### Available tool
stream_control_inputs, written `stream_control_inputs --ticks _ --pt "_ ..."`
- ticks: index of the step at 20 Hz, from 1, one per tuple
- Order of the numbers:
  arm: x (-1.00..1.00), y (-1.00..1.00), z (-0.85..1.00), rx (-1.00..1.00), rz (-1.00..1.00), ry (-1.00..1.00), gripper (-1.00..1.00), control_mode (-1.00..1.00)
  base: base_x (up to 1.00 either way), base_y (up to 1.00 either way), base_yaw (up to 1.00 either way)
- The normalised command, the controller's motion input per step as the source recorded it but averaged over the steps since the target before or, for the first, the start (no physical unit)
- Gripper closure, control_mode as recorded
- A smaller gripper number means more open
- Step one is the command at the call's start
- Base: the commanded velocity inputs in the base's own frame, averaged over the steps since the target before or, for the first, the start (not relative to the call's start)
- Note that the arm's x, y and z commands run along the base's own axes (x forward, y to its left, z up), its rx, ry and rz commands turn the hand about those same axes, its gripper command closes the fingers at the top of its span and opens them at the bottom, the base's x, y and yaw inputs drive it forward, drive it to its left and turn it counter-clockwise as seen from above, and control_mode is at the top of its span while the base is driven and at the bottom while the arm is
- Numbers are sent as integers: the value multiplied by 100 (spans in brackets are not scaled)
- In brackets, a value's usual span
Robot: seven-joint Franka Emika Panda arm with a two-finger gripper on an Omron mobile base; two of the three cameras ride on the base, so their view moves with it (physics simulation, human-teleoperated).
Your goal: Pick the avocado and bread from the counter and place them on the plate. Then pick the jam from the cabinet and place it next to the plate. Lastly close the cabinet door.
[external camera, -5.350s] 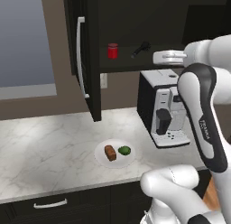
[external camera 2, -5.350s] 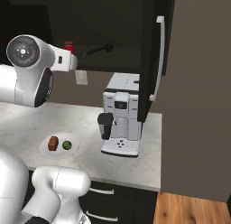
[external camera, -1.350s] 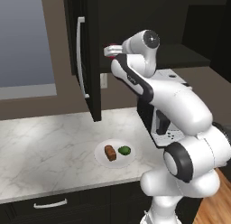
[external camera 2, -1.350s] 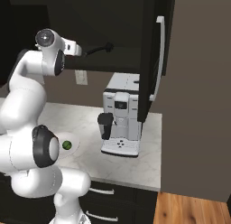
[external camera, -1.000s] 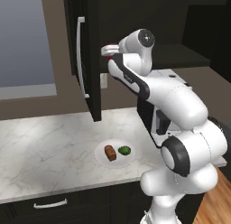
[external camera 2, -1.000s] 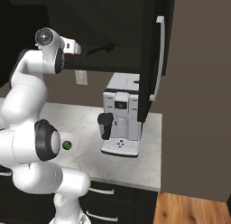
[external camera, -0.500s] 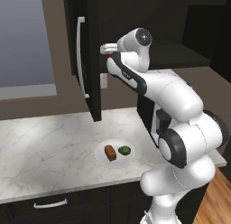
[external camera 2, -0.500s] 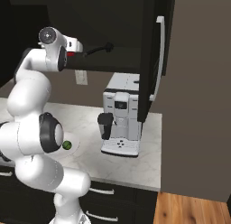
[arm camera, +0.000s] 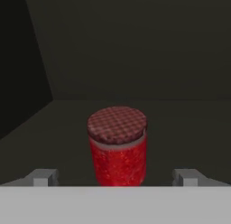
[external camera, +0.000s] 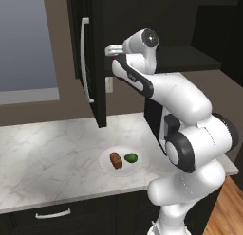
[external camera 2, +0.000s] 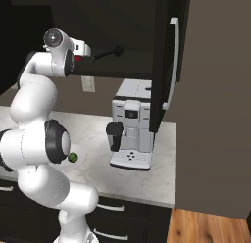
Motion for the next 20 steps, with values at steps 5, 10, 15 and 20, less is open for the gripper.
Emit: stream_control_inputs --ticks 5,10,15,20 --pt "0 0 0 0 0 0 -100 -100 0 0 0" --pt "13 0 0 0 0 0 -100 -100 0 0 0" --pt "19 0 0 0 0 0 -100 -100 0 0 0" --pt "18 0 0 0 0 0 -100 -100 0 0 0"
